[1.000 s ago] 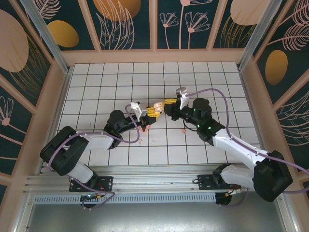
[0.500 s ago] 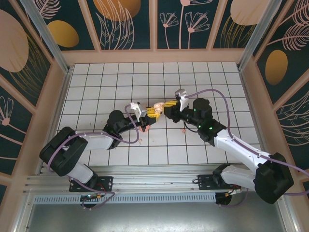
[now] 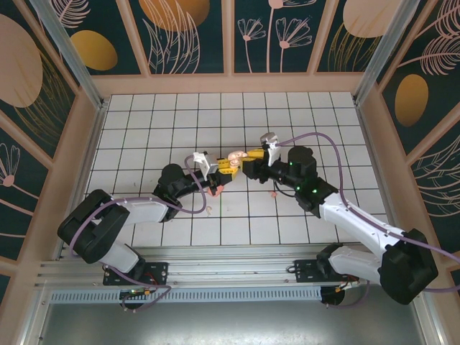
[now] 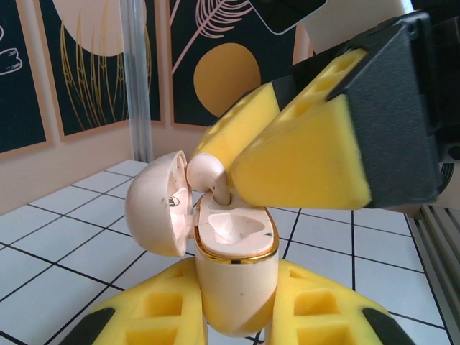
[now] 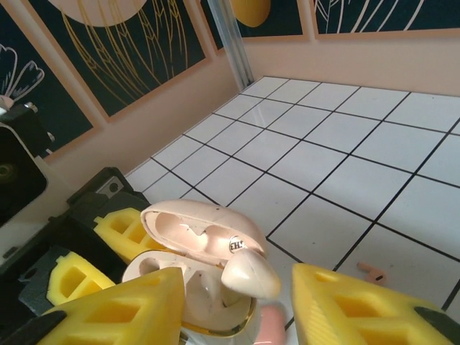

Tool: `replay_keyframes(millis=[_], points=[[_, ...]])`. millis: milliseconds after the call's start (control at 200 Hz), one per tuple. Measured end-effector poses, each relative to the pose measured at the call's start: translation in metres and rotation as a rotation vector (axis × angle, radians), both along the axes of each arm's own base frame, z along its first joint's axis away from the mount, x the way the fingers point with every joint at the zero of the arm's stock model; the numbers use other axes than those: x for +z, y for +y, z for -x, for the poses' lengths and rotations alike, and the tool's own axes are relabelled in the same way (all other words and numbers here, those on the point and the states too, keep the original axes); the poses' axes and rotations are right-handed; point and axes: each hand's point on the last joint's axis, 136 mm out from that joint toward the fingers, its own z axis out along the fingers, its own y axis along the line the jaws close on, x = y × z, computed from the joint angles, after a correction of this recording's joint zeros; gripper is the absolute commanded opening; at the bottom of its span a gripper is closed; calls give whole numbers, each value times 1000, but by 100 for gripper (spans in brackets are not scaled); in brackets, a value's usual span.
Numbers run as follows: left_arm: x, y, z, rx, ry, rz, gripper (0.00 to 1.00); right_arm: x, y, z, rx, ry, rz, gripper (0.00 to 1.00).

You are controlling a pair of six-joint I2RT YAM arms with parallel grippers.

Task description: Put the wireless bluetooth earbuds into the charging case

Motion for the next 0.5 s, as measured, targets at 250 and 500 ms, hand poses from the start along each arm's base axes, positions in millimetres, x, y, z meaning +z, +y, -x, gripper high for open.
replay_keyframes(millis=[250, 500], points=[[0, 1, -2, 12, -7, -1, 15, 10, -2, 2, 6, 13, -36, 57], [1, 1, -2, 13, -14, -3, 15, 30, -3, 3, 24, 10, -86, 58]])
